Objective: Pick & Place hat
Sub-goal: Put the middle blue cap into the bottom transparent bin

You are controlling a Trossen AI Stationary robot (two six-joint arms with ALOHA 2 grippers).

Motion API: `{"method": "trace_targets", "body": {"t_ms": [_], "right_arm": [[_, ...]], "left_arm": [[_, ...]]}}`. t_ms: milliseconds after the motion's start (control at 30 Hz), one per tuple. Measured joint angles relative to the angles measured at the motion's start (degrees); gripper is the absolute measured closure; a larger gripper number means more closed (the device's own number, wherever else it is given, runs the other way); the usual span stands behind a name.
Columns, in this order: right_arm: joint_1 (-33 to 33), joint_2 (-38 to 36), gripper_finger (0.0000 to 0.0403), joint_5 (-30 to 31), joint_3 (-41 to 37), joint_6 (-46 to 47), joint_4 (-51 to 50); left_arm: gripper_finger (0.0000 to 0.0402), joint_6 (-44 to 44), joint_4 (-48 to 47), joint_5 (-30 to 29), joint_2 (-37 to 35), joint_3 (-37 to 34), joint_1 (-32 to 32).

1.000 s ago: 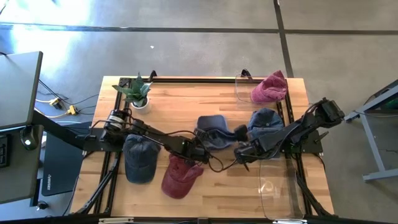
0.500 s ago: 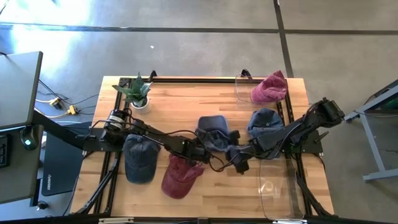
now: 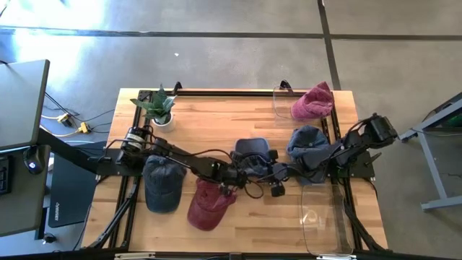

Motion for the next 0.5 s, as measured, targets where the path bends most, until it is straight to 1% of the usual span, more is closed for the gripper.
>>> {"method": "trace_targets", "body": {"t_ms": [100,133,167,233,333,367,433,500], "right_arm": [[-0.6,0.0,0.0378,-0.4,0.6,-0.3,0.0],[-0.7,-0.2,0.0385,-0.3,1.0,-0.6,-0.6],[-0.8,-0.8,0.0387,-0.3,1.4,-0.9,-1.9],[-0.8,-1.8,0.0375,0.2,3.2,-0.7,-5.2],[-0.8,-5.0,0.0361,2.2,6.5,0.0,-14.2],[-0.8,-6.3,0.0365,3.2,7.8,0.0,-17.9],[-0.8,-9.5,0.0383,5.3,9.8,0.0,-24.9],[-0.8,-13.5,0.0397,7.9,11.3,0.0,-30.9]], "left_arm": [[0.0395,0.0,-0.8,1.3,0.0,0.0,0.4],[0.0392,-0.3,-1.6,1.6,-0.1,0.0,0.5],[0.0388,-0.6,-2.9,1.7,-0.5,0.0,0.5],[0.0371,-1.7,-4.9,1.9,-1.5,0.1,0.3],[0.0338,-3.8,-9.3,2.3,-3.2,0.1,0.2],[0.0326,-4.7,-10.8,2.6,-4.1,0.1,0.2],[0.0306,-5.8,-12.7,2.6,-5.7,0.0,0.3],[0.0290,-6.7,-13.6,1.0,-6.9,0.1,0.3]]}}
